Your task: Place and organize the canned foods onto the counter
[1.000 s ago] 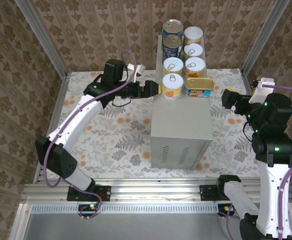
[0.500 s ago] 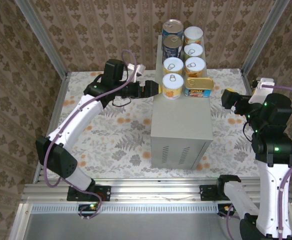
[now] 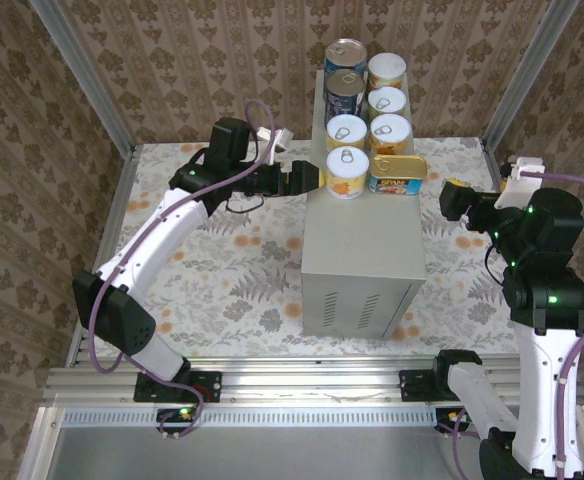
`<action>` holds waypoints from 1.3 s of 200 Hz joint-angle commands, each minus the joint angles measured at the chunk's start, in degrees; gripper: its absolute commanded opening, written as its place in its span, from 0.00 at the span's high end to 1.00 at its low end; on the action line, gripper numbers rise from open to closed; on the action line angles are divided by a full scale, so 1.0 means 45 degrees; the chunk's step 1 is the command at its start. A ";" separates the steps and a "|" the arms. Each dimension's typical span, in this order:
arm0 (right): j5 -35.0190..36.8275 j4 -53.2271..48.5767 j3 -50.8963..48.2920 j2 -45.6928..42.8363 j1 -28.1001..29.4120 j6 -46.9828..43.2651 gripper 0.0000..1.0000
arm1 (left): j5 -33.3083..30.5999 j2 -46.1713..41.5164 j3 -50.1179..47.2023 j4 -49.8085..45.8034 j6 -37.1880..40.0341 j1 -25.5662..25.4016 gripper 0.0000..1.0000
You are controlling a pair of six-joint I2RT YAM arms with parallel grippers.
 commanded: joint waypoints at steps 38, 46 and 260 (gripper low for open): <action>-0.0240 0.0419 -0.0129 -0.0125 0.0029 -0.0173 0.00 | 0.0071 0.0239 0.0317 -0.0171 0.0365 -0.0119 0.00; -0.0277 0.0448 -0.0118 -0.0127 0.0029 -0.0191 0.00 | 0.0037 0.0224 0.0333 -0.0201 0.0399 -0.0101 0.00; 0.2931 -0.1914 0.1833 0.1232 -0.0170 0.1663 0.00 | -0.7895 -0.4975 -0.3719 -0.0932 0.5406 0.4602 0.00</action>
